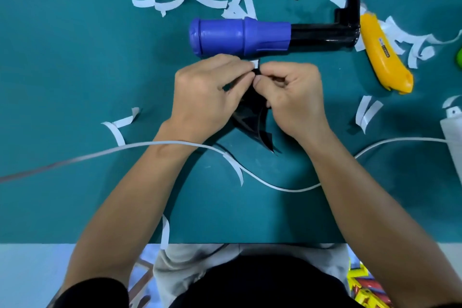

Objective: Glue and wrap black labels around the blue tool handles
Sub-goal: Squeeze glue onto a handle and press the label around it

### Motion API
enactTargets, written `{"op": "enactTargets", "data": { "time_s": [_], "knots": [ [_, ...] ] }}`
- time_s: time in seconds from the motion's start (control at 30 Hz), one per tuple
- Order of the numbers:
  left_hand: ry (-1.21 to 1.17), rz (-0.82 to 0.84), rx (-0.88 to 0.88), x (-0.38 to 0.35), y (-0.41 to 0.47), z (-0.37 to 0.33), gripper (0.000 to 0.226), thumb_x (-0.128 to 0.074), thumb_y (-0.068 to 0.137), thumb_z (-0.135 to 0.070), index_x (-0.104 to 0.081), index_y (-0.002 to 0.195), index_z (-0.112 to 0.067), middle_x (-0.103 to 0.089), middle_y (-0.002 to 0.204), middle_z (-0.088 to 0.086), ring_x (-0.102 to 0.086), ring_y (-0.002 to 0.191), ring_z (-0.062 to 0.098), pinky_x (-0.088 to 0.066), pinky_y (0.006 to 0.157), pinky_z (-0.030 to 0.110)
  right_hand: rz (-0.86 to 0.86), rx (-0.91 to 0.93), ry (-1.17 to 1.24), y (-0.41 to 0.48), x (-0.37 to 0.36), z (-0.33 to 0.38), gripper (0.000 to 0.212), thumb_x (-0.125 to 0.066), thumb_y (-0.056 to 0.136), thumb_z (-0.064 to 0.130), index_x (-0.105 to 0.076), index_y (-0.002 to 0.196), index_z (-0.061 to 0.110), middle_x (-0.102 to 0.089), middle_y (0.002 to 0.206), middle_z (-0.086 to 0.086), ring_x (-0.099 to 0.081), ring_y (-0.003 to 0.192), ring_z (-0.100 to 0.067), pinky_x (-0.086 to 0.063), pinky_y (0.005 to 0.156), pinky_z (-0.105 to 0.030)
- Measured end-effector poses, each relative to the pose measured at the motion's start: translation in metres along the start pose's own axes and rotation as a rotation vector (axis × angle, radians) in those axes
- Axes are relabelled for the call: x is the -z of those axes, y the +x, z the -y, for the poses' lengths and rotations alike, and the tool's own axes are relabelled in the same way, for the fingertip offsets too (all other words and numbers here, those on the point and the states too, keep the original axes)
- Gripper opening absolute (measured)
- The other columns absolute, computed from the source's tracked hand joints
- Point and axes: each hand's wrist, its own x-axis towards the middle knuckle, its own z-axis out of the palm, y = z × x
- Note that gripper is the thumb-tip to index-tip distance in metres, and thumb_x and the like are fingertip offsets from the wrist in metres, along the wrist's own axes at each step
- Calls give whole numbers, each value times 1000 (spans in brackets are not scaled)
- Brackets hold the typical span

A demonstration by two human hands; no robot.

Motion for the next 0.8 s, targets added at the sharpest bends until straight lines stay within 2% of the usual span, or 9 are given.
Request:
{"op": "enactTargets", "data": {
  "time_s": [0.1, 0.2, 0.3, 0.37, 0.6, 0.8],
  "knots": [
    [-19, 4, 1, 1, 0, 1, 8, -80, 93, -11, -83, 98, -7, -80, 93, 4, -74, 84, 17, -60, 74, 32, -1, 24, -42, -1, -1, 0, 26, -63, 90, 3, -55, 65, -3, -39, 59, -16, -34, 58, -27, -29, 50, -40],
    [-23, -10, 48, 0, 0, -2, 8, -79, 90, -10, -84, 95, -7, -80, 92, 3, -76, 79, 17, -62, 71, 33, -1, 68, -127, -3, -1, -2, 23, -62, 91, 3, -62, 71, -7, -46, 60, -20, -39, 61, -35, -35, 53, -45],
    [-28, -14, 61, -1, 0, -4, 7, -79, 86, -9, -85, 90, -8, -80, 86, 3, -75, 72, 17, -62, 67, 33, -24, 125, -184, -5, -1, -3, 28, -62, 91, 0, -56, 64, 5, -36, 55, 3, -30, 58, -18, -28, 52, -30],
    [-22, -7, 41, -1, 0, -4, 5, -81, 85, -7, -84, 88, -7, -80, 82, 3, -74, 68, 18, -61, 64, 33, -34, 176, -222, -5, -1, -2, 35, -61, 91, -2, -51, 62, 14, -32, 55, 8, -28, 58, -12, -25, 56, -21],
    [-15, 27, -12, 3, 0, -1, 4, -82, 86, -8, -84, 87, -4, -78, 78, 7, -74, 65, 22, -59, 58, 32, -62, 289, -374, -6, -4, -2, 28, -59, 92, -3, -58, 64, -1, -43, 57, -3, -35, 59, -18, -35, 55, -34],
    [3, 22, -11, 4, 1, -4, 4, -82, 84, -4, -83, 80, -5, -74, 70, 6, -66, 57, 22, -53, 53, 29, -61, 312, -447, -8, -2, -1, 26, -60, 93, -4, -61, 67, -2, -50, 58, -9, -41, 58, -24, -39, 55, -39]
  ]
}}
